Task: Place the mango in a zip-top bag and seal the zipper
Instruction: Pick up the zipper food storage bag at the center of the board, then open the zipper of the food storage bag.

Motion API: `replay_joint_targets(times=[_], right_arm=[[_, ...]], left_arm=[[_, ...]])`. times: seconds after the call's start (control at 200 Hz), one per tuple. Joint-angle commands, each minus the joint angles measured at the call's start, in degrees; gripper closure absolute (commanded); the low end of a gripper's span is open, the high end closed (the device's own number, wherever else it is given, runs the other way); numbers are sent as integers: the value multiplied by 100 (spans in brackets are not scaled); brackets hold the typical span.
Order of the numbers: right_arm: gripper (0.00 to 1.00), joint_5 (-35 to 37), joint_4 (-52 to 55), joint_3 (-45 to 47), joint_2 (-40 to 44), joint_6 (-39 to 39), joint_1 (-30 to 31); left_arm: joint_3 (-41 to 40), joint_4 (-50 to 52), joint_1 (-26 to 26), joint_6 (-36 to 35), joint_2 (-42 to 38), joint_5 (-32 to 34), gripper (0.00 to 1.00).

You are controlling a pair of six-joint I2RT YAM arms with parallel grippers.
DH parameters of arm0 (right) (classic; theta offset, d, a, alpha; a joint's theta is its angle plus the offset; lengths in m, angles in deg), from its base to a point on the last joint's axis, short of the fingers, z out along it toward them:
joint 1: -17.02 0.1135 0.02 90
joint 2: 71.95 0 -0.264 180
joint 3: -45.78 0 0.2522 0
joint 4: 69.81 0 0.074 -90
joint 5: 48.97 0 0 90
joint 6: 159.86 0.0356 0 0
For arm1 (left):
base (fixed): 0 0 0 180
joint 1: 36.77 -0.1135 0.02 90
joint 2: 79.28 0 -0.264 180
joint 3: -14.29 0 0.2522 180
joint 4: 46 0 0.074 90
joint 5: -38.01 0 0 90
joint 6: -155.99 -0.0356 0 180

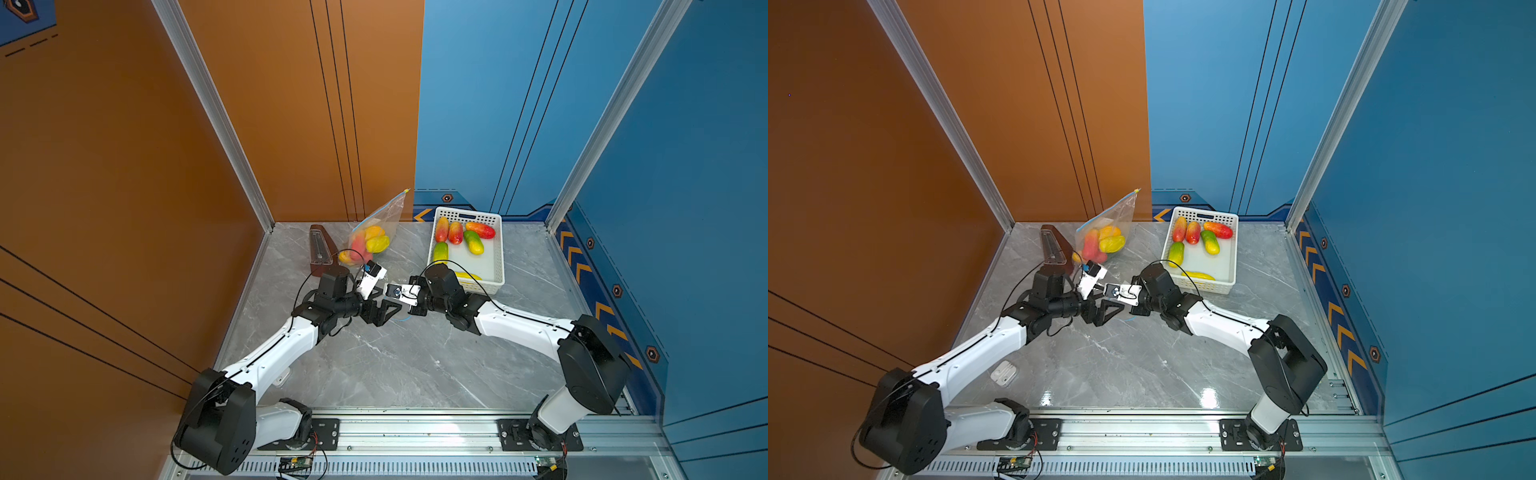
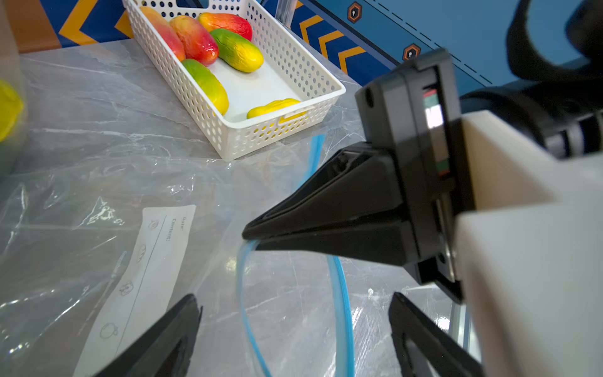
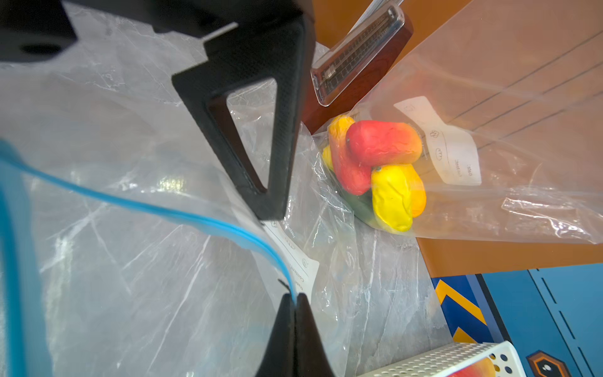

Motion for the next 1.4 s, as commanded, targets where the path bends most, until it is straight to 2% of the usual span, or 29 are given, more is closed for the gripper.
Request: replay_joint_targets(times=[0.0,0.065,0.16,0.225,0.295,0.33,0.49,0.57,0.621,0.691,0.746,0.851,0.926,1.006,1.106,1.211,1.321,1.396], right_arm=[[100,-530,302,-59,200,-149,-64],[100,-568,375,-68,198,-198,-92],[100,-636,343,-8,259,-181,-169],[100,-683,339,8,309,-186,-226],[100,-718,330,5,350,-191,-272],[100,-727,326,-10,367,-198,-287],[100,-828,308,-50,410,-62,-314],[93,-857,296,-35,433,180,-316],[82,-915,269,-41,456,475,-317],[71,-1003,205,-53,517,1070,-320],[49,-1116,83,-68,626,1705,-530],[45,-1378,-299,-103,938,3472,-869],[28,-1254,-533,-90,1163,4834,-1258],[25,-929,-361,-83,1333,5701,-1690],[21,-1,578,-342,1219,6131,-2019],[20,696,1839,-1093,433,6832,-2310],[21,904,2707,-2114,-687,7359,-2460],[23,978,3163,-2981,-1485,7443,-2490]], left_arm=[[340,617,104,-559,164,554,22],[479,713,217,-719,224,992,34],[596,867,325,-994,293,1677,45],[684,1097,355,-1160,384,1793,46],[844,1307,380,-1257,537,1793,38],[900,1376,422,-1304,620,1808,39],[1069,1358,488,-1230,837,2253,78],[1216,1301,498,-1015,858,2405,92],[1280,1219,507,-851,849,2518,99],[1308,1093,503,-663,817,2613,98],[1322,1059,490,-593,800,2584,99],[1291,973,473,-439,762,2623,99],[1245,973,464,-352,770,2677,98],[1228,729,446,-311,795,2681,98],[1111,405,372,-122,760,2661,98],[899,-15,234,188,642,2622,98],[882,-31,165,242,621,2538,97],[880,-32,147,277,637,2521,97]])
